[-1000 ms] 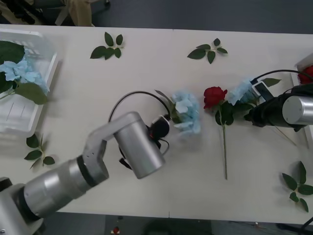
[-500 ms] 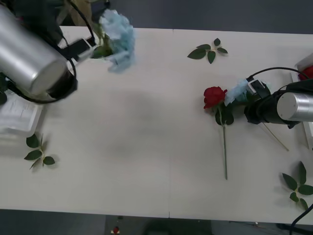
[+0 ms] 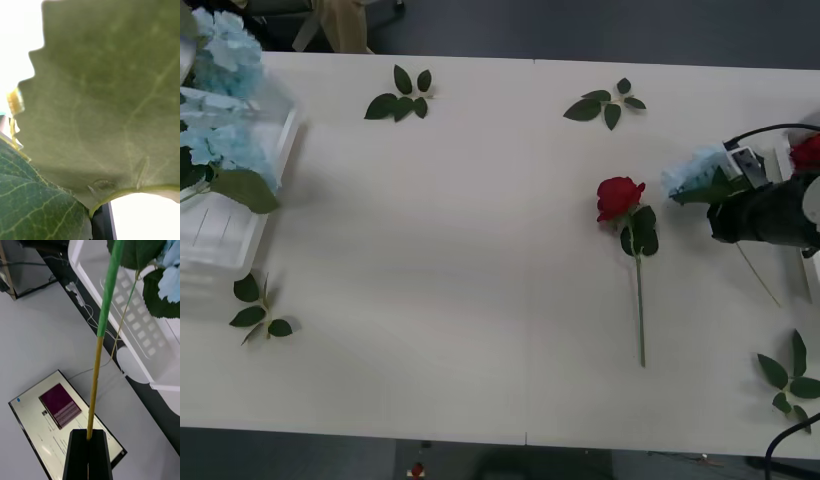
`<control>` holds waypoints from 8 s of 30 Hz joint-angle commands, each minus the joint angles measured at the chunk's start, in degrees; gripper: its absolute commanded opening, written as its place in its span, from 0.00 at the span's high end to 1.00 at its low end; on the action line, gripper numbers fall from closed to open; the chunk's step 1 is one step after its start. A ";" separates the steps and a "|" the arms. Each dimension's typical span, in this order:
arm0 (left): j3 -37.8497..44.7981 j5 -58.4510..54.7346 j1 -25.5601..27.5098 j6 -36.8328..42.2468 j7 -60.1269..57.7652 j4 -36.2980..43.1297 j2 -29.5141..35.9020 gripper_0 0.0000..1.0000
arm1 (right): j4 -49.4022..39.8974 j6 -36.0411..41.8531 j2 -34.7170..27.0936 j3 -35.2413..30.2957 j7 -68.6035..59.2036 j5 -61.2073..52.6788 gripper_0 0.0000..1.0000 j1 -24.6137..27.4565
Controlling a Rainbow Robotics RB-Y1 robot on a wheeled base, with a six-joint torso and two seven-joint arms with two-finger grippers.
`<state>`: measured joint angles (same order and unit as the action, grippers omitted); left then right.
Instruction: Put the red flowers into the right box and the blue flowers into the left box
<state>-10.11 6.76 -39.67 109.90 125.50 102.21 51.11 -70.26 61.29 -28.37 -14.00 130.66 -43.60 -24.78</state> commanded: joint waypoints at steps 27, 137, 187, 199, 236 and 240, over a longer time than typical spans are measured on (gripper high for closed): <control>0.62 9.76 8.29 -28.08 1.85 -26.09 2.33 1.00 | -1.37 21.15 -5.38 -8.06 24.34 -57.30 1.00 2.98; -8.08 -121.11 3.02 -55.06 29.50 -29.52 -28.88 0.00 | -1.72 6.56 15.97 14.00 24.34 -79.62 1.00 -13.98; -7.91 -125.41 3.02 -44.25 29.50 -43.85 2.68 1.00 | -1.63 5.59 17.03 14.70 24.34 -79.54 0.10 -14.07; 8.35 -103.53 3.02 -37.22 29.50 -45.69 10.15 1.00 | -1.72 6.74 14.83 14.79 24.34 -74.35 0.10 -14.16; -2.19 -20.47 3.11 -34.76 7.21 -32.77 6.90 1.00 | -11.13 41.81 2.09 2.92 -50.07 -21.09 0.10 -14.77; -4.39 -19.50 3.11 -35.46 1.41 -34.79 5.84 1.00 | -12.18 40.57 2.09 7.84 -52.18 -13.88 0.10 -14.77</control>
<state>-13.20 -13.40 -35.15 75.07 130.02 67.89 55.72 -80.11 102.84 -25.19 -8.63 81.30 -60.34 -37.60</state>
